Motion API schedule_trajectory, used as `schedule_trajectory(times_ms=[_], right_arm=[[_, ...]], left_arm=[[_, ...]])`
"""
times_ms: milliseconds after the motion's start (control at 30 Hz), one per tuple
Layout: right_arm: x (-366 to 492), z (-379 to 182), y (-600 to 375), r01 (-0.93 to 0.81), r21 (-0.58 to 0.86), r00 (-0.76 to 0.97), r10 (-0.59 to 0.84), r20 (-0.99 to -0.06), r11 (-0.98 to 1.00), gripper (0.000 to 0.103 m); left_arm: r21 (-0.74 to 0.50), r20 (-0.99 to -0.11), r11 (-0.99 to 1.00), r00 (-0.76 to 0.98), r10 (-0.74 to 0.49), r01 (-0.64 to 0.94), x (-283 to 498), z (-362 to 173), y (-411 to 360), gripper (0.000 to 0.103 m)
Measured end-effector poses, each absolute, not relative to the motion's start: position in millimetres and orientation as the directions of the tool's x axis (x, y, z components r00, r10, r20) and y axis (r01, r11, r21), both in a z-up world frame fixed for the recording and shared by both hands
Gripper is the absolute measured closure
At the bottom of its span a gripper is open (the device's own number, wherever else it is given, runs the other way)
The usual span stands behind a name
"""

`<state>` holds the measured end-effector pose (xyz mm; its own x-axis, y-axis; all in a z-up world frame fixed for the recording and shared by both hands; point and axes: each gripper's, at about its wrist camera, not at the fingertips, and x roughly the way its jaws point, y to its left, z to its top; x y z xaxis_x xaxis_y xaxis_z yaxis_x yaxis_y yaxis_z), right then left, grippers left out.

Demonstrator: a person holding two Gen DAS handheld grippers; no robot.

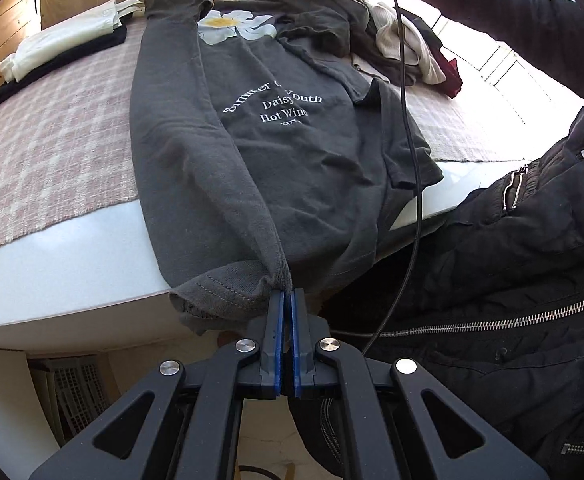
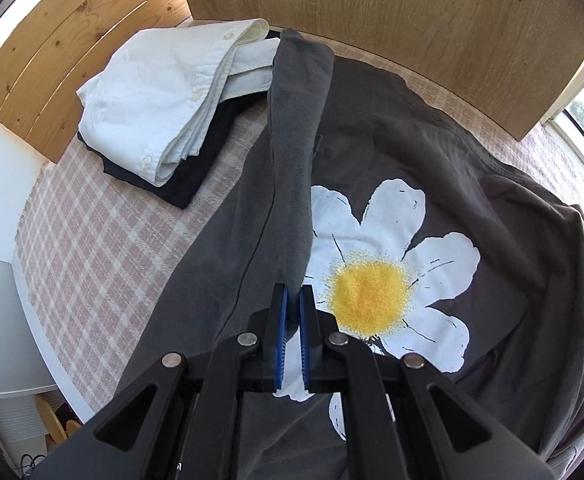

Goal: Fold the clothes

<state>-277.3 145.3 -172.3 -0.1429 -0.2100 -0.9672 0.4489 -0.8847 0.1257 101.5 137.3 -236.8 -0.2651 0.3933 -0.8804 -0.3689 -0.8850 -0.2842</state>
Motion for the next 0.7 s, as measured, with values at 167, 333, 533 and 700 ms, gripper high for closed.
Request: schedule_trajectory(times_ms=[167,333,533,700], right_arm=[[-280,-174,151,0.441,0.120,-0.158,-0.209,-0.965,-0.889,0.097],[-282,-200,142,0.460,0.054,-0.133,-0.129,-0.983,-0.886,0.097],[-277,-209,143,0.465,0.052,-0.101,-0.112,-0.989,-0.884,0.095],[-272,-202,147,0.477,0.041,-0.094,-0.097,-0.991,-0.878,0.095]], left_arm=[[-0.336,-0.861,-0.875,-0.263,0.435,-0.350,97,-238,150,0.098],[-0.310,-0.904,-0.899,-0.199,0.380,-0.310,110,-256,146,0.092],[-0.170,-0.934,-0.947,-0.263,0.243,-0.272,127,-256,108,0.073],[-0.112,-0.918,-0.932,-0.322,0.230,-0.345,103,-251,104,0.073]])
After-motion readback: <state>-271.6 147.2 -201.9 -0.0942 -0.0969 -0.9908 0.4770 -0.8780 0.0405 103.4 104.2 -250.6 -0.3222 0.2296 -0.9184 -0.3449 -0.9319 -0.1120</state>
